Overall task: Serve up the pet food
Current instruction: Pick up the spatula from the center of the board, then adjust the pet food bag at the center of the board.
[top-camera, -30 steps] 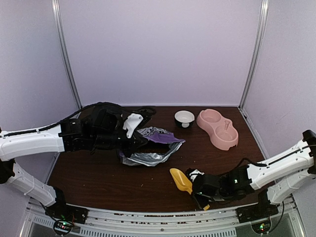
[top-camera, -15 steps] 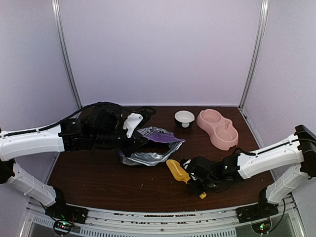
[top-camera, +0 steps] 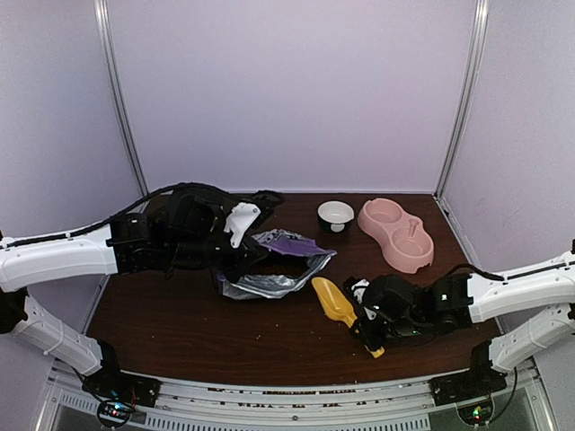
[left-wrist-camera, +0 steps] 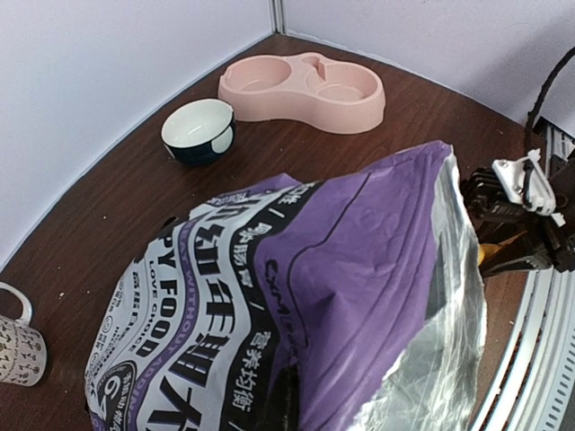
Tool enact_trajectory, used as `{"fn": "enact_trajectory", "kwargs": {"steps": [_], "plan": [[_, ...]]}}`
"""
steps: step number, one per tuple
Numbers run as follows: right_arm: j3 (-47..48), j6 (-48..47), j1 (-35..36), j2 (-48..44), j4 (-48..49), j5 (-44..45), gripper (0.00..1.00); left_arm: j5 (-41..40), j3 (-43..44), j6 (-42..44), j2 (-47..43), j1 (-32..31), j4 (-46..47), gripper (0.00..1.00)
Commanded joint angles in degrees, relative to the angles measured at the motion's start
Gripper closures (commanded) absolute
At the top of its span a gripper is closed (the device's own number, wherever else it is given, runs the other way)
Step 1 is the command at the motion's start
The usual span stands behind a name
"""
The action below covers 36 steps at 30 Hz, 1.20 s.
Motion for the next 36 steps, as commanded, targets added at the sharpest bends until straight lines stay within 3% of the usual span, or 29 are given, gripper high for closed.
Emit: {"fn": "enact_trajectory", "kwargs": {"steps": [1, 14, 20, 25, 30, 36], "plan": [[-0.3, 2.6, -0.2, -5.7, -5.5, 3.5, 1.00, -2.9, 1.2, -0.6, 0.0, 1.2, -1.1, 1.00], [6.3, 3.4, 4.2, -22.3, -19.7, 5.1, 1.00, 1.4, 2.6, -2.1, 1.7, 3.1, -1.4, 1.00], [6.9, 3.9, 4.9, -24.0, -16.7, 6.8, 1.00, 1.4, 3.2, -1.2, 2.6, 3.2, -1.8, 1.00], [8.9, 3.5, 4.9, -22.7, -14.2, 8.9, 1.00, -2.2, 10.0, -0.9, 4.9, 7.2, -7.4, 1.00], [10.1, 3.2, 4.9, -22.1, -13.5, 9.2, 1.00, 5.0, 17.0, -2.0, 6.8, 13.8, -10.1, 1.00], [7.2, 4.0, 4.9, -24.0, -11.2, 10.0, 1.00, 12.9, 24.6, 0.2, 7.6, 14.3, -12.1, 1.00]]}}
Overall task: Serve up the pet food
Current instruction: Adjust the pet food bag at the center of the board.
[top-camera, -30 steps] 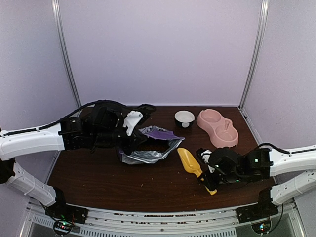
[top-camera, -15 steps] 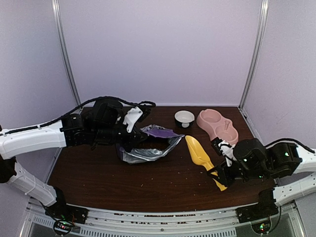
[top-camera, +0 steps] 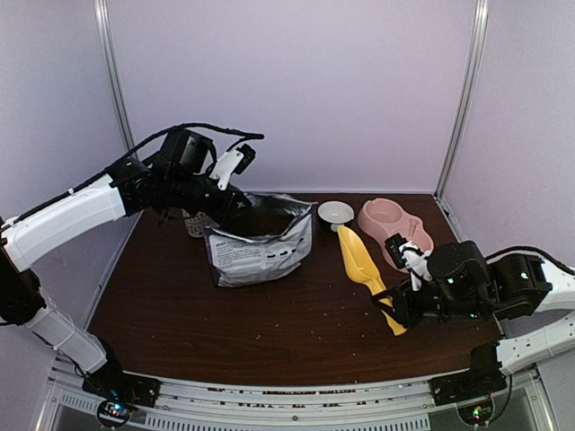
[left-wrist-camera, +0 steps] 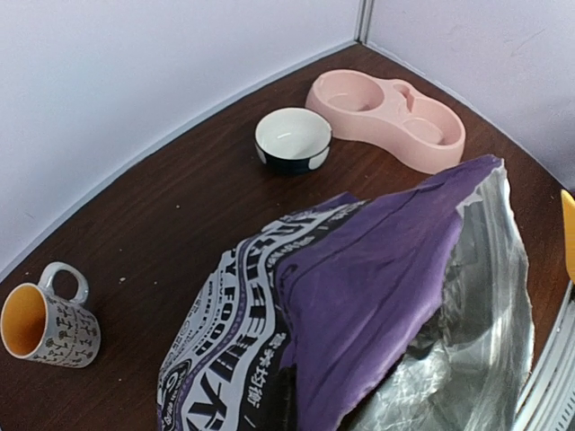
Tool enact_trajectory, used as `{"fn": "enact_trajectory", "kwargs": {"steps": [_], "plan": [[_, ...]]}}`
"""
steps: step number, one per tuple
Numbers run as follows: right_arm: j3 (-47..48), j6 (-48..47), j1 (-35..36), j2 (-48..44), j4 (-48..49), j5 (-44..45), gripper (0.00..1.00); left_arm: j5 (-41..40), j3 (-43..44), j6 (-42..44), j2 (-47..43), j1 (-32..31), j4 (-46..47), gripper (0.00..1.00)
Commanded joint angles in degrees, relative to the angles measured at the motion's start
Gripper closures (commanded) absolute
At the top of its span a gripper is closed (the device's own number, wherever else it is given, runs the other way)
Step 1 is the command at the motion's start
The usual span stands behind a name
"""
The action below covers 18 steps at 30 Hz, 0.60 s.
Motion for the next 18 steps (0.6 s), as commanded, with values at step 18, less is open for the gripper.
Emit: {"fn": "enact_trajectory", "kwargs": {"steps": [18], "plan": [[-4.8, 3.3, 0.3, -2.9, 5.8, 2.2, 1.00, 11.6, 4.2, -0.8, -0.9, 5.3, 3.1, 1.00]]}}
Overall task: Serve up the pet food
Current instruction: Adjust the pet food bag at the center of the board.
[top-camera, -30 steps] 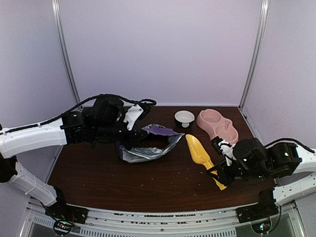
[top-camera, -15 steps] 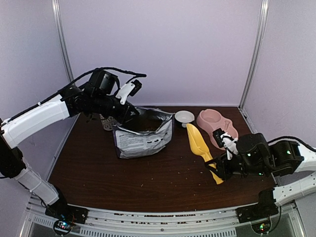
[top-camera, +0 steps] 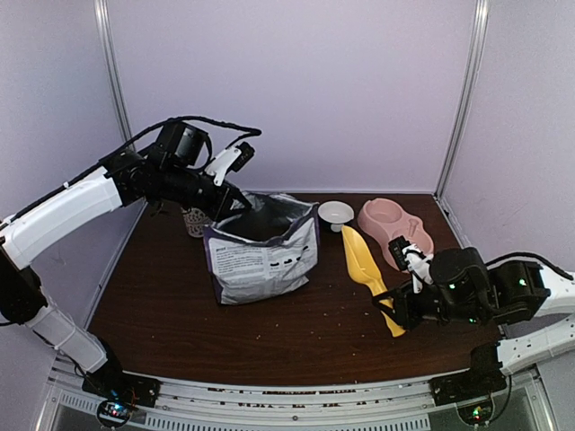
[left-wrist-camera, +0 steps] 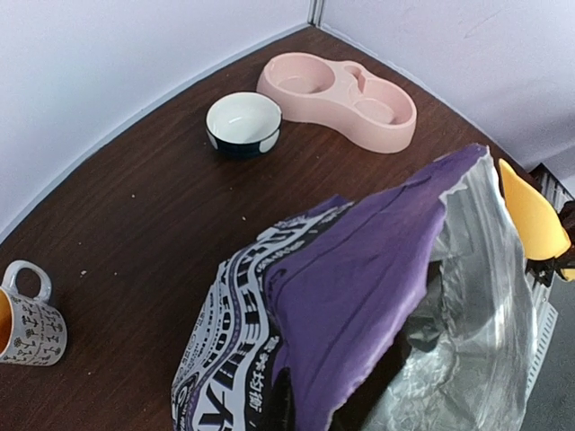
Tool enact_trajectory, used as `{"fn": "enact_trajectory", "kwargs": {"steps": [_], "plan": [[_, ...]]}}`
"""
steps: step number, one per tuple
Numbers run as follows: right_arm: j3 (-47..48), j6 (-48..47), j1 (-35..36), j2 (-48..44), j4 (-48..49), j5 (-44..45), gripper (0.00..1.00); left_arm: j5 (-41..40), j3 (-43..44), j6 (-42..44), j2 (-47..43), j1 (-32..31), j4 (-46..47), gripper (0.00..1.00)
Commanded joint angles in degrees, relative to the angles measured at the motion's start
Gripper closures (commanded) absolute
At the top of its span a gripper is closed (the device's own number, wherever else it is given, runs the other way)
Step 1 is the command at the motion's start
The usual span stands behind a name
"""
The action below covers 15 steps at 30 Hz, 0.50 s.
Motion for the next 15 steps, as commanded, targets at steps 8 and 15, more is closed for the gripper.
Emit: {"fn": "enact_trajectory", "kwargs": {"steps": [8, 15], "plan": [[-3.0, 2.8, 0.3, -1.7, 3.3, 1.1, 1.00, 4.0, -6.1, -2.1, -2.9, 7.4, 14.2, 1.00], [-3.5, 3.5, 0.3, -0.9, 4.7, 0.7, 1.00, 5.2, -6.4, -2.2, -1.5, 7.5, 14.6, 0.91]]}}
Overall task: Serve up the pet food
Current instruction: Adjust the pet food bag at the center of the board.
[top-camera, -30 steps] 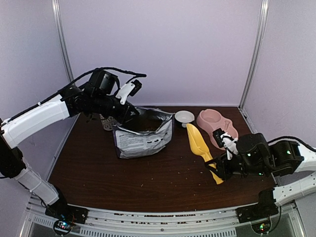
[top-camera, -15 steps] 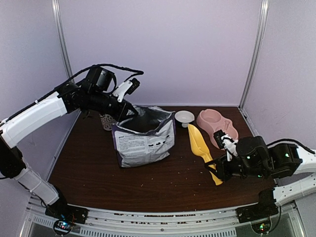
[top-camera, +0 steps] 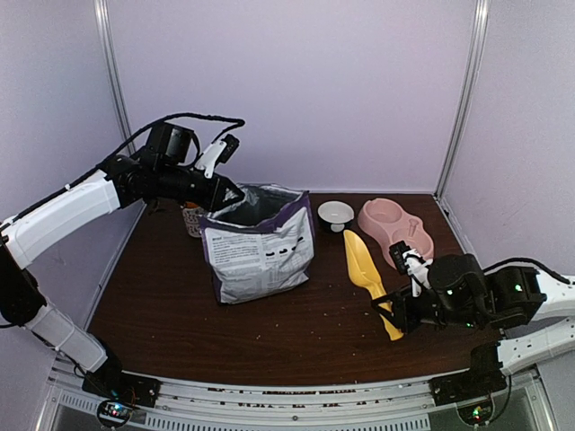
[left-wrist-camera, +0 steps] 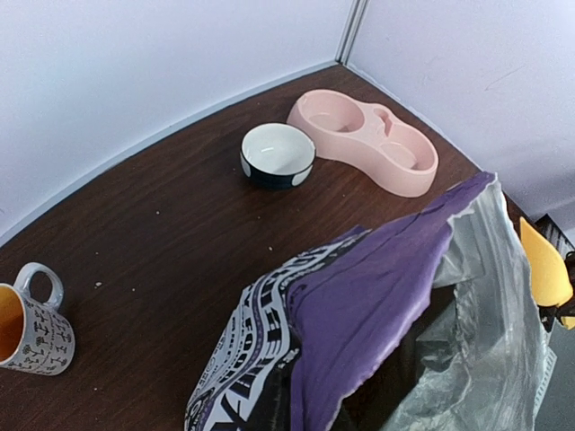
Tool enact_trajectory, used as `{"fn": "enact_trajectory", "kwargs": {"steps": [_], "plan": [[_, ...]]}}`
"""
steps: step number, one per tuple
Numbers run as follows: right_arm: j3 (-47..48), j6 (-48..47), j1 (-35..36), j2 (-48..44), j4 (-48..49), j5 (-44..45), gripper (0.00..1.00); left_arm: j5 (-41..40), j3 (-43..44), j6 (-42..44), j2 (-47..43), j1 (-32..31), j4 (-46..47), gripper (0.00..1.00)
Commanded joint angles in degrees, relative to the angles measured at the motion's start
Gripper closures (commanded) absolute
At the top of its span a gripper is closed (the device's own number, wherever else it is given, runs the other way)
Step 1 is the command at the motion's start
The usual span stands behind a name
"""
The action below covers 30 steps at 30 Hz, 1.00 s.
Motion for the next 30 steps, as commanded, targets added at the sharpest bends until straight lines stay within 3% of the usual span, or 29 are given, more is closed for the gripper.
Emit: {"fn": "enact_trajectory", "kwargs": {"steps": [1, 6, 23, 30], "plan": [[-0.3, 0.9, 0.3, -0.1, 2.1, 0.7, 1.00, 1.3, -0.5, -0.4, -0.1, 0.4, 4.8, 0.90], [-0.4, 1.1, 0.3, -0.1, 2.3, 0.9, 1.00, 3.9, -0.5, -0.6, 0.6, 0.4, 5.2, 0.80], [-0.7, 0.7, 0.3, 1.4, 3.8, -0.5, 1.00, 13.2, -1.4, 2.4, -1.8, 0.4, 6.9, 0.31], [0.9, -0.5, 0.6, 5.0, 4.2, -2.0, 1.00, 10.4, -3.0, 3.4, -5.4, 0.3, 8.7, 0.23]]}}
